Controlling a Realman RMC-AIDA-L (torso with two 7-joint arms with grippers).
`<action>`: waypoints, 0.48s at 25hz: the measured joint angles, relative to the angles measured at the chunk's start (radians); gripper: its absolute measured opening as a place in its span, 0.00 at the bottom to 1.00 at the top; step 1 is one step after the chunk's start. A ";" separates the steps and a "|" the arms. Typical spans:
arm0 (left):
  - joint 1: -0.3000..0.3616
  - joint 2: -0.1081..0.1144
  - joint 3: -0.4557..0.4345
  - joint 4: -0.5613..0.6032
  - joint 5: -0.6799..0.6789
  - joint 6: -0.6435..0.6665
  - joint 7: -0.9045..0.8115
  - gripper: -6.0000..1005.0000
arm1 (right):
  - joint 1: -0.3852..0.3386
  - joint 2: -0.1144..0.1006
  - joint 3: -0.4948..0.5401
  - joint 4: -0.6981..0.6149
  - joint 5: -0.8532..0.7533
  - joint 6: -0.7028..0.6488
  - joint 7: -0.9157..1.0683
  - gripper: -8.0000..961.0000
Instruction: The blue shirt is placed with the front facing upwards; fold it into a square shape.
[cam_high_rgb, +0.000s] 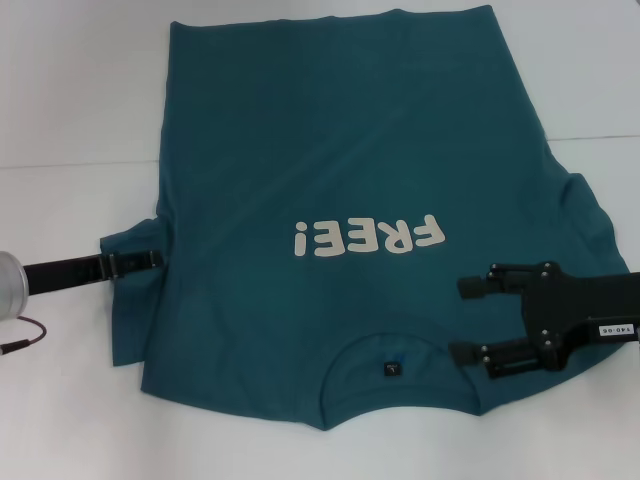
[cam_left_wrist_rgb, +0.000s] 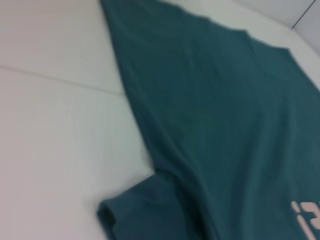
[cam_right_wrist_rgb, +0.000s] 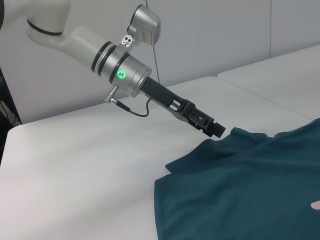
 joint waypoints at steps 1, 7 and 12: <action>-0.001 0.001 0.001 -0.002 0.006 -0.001 -0.005 0.82 | 0.000 0.000 0.000 0.000 0.000 0.000 0.000 0.96; 0.000 0.002 0.000 -0.002 0.046 -0.014 -0.015 0.81 | 0.004 0.001 0.000 0.000 -0.010 0.000 0.007 0.96; -0.010 0.001 0.006 -0.017 0.061 -0.018 -0.020 0.81 | 0.007 0.001 0.000 0.000 -0.013 0.000 0.012 0.96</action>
